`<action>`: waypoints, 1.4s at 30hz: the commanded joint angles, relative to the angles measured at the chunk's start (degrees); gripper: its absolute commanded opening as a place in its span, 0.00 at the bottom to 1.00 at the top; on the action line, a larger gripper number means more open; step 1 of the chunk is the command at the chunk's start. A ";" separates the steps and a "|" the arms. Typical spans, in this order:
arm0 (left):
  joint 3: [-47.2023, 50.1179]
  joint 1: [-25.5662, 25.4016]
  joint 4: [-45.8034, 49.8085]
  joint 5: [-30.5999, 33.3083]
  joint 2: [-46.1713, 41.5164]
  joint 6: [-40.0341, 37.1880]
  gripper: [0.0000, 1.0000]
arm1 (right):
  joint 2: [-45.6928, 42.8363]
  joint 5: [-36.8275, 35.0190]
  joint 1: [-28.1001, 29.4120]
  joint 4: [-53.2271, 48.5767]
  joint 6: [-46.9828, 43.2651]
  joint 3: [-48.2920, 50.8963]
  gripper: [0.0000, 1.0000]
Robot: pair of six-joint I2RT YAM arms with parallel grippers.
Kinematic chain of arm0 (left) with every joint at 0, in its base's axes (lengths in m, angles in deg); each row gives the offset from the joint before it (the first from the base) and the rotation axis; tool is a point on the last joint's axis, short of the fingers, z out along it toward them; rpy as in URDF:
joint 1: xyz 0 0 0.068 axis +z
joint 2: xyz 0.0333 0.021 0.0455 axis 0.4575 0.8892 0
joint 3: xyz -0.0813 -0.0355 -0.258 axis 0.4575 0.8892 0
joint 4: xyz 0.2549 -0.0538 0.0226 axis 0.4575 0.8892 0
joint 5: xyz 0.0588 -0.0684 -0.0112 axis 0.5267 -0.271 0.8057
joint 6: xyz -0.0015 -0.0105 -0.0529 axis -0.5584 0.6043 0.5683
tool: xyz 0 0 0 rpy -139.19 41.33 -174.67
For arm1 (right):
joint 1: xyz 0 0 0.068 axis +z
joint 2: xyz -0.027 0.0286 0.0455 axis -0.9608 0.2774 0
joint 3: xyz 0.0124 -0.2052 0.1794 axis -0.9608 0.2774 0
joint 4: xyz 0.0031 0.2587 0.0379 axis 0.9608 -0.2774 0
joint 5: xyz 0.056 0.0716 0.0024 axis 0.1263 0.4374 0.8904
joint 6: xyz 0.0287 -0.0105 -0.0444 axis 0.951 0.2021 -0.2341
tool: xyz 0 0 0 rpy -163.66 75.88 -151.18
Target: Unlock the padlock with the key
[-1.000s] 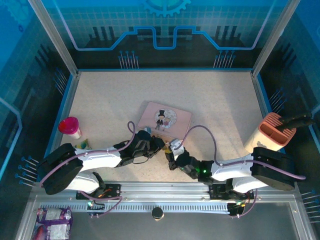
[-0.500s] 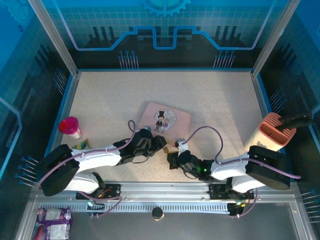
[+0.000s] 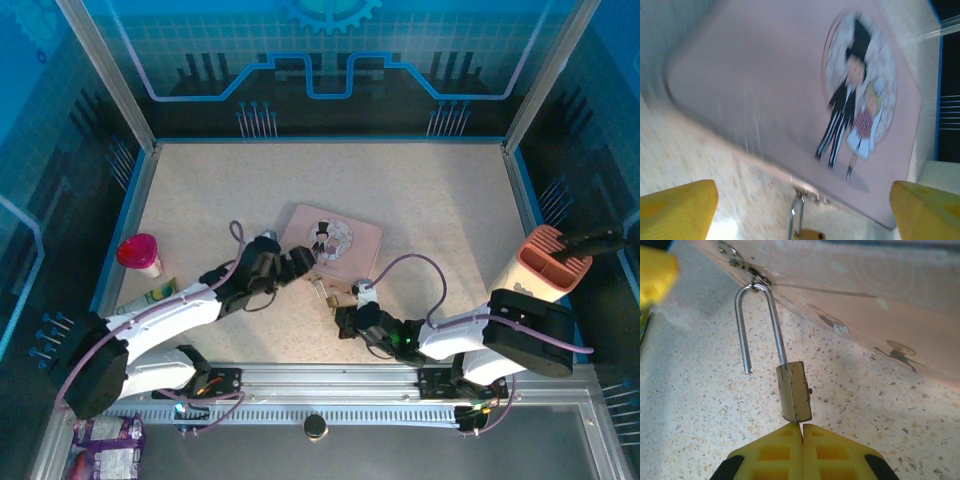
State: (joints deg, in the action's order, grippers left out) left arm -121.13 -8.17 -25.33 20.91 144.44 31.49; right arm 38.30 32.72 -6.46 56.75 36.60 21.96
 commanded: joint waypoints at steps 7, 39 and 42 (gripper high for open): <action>-12.71 11.98 8.55 -6.43 7.28 -24.99 0.98 | 0.50 0.40 -4.96 -1.26 1.38 1.67 0.00; -9.83 2.92 4.85 -4.52 18.06 -20.18 0.87 | -8.41 25.03 -25.78 -9.69 -24.15 -3.72 0.47; -8.11 2.42 3.71 -3.64 16.74 -18.50 0.87 | -7.37 27.94 -25.70 -6.84 -21.71 -3.45 0.43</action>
State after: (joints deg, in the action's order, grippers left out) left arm -131.60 -4.50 -22.27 16.91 162.43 9.99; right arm 30.84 56.08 -31.86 47.55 15.25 19.91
